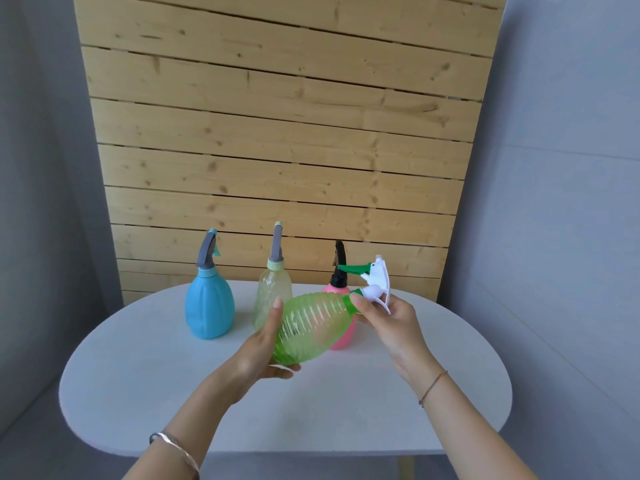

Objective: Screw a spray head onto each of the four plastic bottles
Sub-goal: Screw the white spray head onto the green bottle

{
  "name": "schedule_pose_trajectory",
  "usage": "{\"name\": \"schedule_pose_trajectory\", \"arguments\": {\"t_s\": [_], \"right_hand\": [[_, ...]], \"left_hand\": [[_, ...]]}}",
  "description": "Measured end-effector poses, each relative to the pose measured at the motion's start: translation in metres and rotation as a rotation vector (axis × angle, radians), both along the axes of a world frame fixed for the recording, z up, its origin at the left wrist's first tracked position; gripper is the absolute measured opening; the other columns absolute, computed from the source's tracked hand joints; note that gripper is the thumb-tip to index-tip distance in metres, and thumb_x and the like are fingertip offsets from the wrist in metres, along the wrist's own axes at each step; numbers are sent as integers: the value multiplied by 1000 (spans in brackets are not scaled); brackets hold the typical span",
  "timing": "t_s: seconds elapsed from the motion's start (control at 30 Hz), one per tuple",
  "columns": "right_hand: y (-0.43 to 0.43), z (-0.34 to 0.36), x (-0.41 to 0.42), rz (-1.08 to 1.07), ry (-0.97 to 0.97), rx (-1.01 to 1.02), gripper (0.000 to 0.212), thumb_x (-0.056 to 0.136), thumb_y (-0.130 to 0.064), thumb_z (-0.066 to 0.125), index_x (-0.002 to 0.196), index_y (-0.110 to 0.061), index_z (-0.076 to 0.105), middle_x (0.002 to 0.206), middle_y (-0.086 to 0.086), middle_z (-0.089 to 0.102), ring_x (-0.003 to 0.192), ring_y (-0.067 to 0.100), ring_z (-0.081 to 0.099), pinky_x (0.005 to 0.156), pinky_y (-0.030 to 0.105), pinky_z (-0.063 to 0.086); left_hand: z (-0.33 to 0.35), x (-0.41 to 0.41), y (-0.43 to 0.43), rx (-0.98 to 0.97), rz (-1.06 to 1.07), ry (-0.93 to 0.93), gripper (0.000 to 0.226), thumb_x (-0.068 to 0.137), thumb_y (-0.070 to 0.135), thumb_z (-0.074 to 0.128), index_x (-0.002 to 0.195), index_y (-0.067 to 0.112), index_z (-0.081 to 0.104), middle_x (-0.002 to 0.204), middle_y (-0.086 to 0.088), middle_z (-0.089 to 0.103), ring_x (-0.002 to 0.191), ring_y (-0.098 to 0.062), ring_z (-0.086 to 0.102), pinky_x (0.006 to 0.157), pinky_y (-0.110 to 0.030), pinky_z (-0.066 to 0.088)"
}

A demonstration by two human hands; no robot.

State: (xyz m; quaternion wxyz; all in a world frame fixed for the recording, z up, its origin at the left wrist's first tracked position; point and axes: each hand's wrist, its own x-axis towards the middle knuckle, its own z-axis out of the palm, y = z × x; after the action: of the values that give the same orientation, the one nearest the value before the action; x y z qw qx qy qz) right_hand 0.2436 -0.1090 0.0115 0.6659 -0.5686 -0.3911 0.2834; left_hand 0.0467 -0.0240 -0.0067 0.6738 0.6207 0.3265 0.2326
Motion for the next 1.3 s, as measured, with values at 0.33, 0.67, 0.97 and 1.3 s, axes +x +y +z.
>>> {"name": "schedule_pose_trajectory", "arguments": {"t_s": [0.33,0.67,0.97,1.3], "right_hand": [[-3,3,3,43,12,0,36,62,-45,78,84,-17,76,89,1,76,88,11,69,96,37,52],[-4,7,-1,64,-21,-10,31,66,-43,77,88,-20,76,97,3,75,92,13,67,101,47,47],[-7,6,5,60,-86,-48,13,72,-29,77,80,-19,75,87,1,76,89,17,69,98,49,49],[-4,4,1,42,-48,-44,16,71,-29,78,78,-16,75,105,8,74,80,8,71,84,30,58]], "left_hand": [[3,-4,1,-38,-70,-96,67,67,78,40,130,60,27,133,14,46,118,-27,59,81,-40,59],[3,-3,-2,1,-44,-31,71,67,80,35,125,40,43,126,-5,59,98,-22,69,76,-36,59],[-4,-9,3,65,-33,-165,73,72,53,65,136,27,42,127,1,63,111,-12,65,94,-31,52],[-1,-7,6,12,22,-207,76,71,55,61,135,18,47,124,1,66,113,-13,62,100,-30,44]]}}
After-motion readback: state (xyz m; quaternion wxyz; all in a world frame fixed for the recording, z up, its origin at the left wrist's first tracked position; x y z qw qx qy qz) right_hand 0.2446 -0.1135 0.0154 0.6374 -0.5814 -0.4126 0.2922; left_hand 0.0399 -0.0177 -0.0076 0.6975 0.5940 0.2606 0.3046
